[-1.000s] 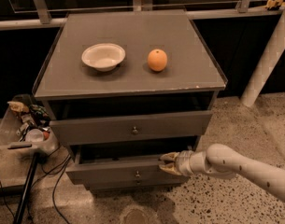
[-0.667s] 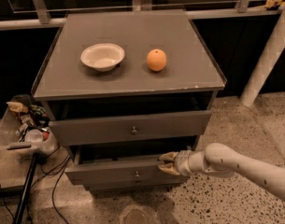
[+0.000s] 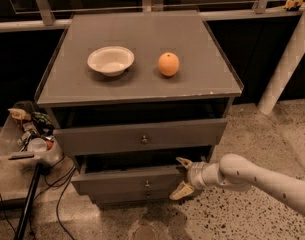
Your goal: Open middle drawer
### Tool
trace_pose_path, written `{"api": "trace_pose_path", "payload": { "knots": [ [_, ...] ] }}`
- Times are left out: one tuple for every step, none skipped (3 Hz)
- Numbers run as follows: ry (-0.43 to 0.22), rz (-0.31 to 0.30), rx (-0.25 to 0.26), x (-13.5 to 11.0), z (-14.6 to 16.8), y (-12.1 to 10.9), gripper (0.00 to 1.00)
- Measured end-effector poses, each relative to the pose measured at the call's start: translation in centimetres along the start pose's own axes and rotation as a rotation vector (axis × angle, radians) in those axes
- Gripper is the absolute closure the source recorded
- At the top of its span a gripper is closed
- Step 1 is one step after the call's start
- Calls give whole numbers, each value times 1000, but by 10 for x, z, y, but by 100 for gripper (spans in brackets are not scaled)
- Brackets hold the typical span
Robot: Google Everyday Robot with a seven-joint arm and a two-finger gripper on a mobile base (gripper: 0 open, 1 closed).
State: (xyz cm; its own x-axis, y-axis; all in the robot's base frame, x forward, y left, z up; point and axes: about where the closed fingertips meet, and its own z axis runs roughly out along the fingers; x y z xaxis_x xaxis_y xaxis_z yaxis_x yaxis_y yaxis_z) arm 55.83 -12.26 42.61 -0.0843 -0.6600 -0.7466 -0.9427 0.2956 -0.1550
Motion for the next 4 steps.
{"api": "trace_pose_path", "payload": {
  "knots": [
    [0,0,0,0,0,0,38],
    [7,17,-1,8,-2,4,61],
    [11,23,17,14,-21,15,84],
    [13,13,31,14,-30,19,100]
  ]
}}
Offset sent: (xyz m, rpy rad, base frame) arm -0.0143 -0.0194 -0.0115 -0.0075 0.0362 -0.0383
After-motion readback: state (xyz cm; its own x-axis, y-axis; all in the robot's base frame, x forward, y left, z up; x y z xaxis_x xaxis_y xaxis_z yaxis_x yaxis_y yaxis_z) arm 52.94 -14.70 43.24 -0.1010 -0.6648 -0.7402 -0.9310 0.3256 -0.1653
